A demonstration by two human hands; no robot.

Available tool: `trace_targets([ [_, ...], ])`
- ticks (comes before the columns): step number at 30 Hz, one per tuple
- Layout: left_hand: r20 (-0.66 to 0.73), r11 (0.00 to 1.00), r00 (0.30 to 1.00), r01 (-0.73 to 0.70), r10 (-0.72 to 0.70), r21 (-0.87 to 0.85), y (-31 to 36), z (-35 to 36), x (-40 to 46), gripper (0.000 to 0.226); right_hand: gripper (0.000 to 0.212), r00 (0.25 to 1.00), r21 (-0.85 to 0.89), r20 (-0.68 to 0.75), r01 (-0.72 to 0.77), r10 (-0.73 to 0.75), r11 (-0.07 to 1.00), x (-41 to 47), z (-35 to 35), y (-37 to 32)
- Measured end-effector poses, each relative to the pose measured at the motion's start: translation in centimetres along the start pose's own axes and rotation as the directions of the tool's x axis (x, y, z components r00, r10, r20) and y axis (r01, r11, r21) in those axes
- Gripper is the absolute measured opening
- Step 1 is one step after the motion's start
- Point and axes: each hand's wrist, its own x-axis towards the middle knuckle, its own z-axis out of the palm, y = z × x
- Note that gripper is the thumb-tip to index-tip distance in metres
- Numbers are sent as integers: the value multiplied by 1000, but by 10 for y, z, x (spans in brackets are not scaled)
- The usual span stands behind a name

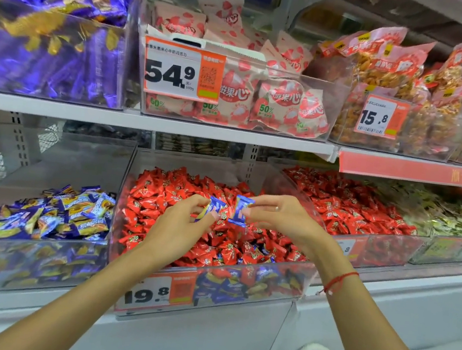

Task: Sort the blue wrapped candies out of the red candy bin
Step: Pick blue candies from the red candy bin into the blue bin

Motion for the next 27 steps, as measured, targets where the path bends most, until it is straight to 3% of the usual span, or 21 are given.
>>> trace_targets([
  [3, 47, 988, 997, 66, -60, -140, 12, 4, 5, 14, 28, 994, 43, 91, 50, -53, 998, -4, 13, -16],
  [6, 64, 952, 990, 141, -129, -270, 19, 5, 6, 21, 27, 999, 73, 27, 40, -42, 997, -3, 25, -18],
  [10, 32, 981, 999, -2, 8, -193, 19, 3, -2, 20, 21, 987, 164, 147, 47, -72, 985, -4, 30, -19],
  [12, -42, 979, 998, -59, 52, -194, 16, -1, -1, 19, 23, 986, 142, 128, 90, -109, 986, -5, 11, -22],
  [14, -44, 988, 998, -58, 53, -142, 10, -4, 3, 18, 19, 995, -9, 15, 102, -102, 995, -4, -12, -15],
  [16, 5, 997, 1000, -25, 25, -75, 4, -3, 1, 18, 17, 999, -311, 14, 55, -53, 949, -1, -20, 0],
  [19, 90, 997, 993, 77, -74, -29, 3, -1, 1, 16, 30, 964, -758, 170, -4, 203, 652, 10, -8, 29],
  [21, 86, 983, 981, 180, -176, -45, -11, -2, 15, 14, 40, 944, -843, 121, -65, 305, 534, 15, -2, 35],
  [23, 142, 961, 957, 265, -252, -80, -22, -6, 32, 17, 44, 939, -860, 93, -92, 332, 501, 19, 0, 34],
  [27, 105, 991, 985, 136, -137, 15, 4, -14, 12, 22, 40, 943, -893, 70, -86, 326, 442, 26, 1, 32],
])
